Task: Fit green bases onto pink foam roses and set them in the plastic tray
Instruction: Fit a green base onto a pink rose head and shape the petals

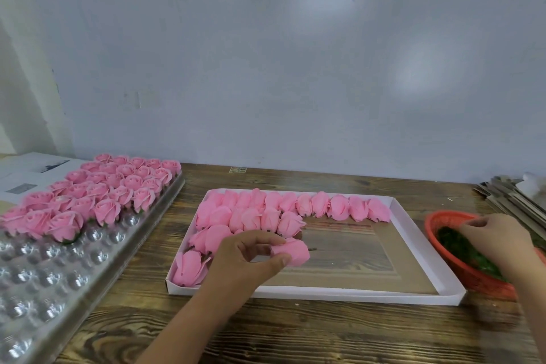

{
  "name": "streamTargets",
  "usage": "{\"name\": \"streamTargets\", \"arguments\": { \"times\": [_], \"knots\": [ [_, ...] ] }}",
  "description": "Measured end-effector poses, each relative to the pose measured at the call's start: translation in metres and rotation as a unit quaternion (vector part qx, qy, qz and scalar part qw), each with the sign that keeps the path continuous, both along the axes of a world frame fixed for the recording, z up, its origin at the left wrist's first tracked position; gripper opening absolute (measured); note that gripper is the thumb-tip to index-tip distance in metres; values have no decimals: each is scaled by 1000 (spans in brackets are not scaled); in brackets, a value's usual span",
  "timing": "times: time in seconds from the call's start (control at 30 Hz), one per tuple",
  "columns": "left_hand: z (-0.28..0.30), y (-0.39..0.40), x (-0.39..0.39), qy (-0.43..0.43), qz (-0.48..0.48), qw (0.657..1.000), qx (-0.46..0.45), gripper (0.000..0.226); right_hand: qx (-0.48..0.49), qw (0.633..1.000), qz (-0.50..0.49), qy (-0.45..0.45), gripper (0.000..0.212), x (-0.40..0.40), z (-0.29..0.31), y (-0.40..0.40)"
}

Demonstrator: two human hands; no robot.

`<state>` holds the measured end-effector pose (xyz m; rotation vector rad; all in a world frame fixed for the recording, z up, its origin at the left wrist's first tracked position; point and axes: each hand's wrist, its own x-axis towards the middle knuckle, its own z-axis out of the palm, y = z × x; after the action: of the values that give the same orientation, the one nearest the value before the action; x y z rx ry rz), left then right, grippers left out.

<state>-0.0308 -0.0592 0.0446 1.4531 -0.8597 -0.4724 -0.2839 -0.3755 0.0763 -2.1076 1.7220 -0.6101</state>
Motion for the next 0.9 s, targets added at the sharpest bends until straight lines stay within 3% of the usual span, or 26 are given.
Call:
{"name": "streamTargets", "arguments": {
  "times": [0.1, 0.27, 0.47, 0.67, 0.8, 0.9],
  "knots": [
    [-1, -1, 1, 1, 5, 1000, 0, 27, 7, 1000, 6, 17, 5, 1, -2, -1],
    [-1, -1, 1, 2, -2, 1000, -8, 30, 49, 994, 43, 92, 3, 4, -5, -6],
    [-1, -1, 0, 11, 3, 1000, -8, 30, 76, 988, 47, 125, 24, 4, -9, -15],
    [1, -1, 0, 8, 3, 1000, -7, 30, 54, 992, 32, 111, 33, 2, -15, -22],
    [1, 0, 0, 13, 9, 1000, 1, 27, 23, 990, 7, 136, 25, -1, -14, -24],
    [1, 0, 0, 16, 9, 1000, 2, 27, -40, 994, -41, 88, 20, -8, -9, -31]
  ]
}}
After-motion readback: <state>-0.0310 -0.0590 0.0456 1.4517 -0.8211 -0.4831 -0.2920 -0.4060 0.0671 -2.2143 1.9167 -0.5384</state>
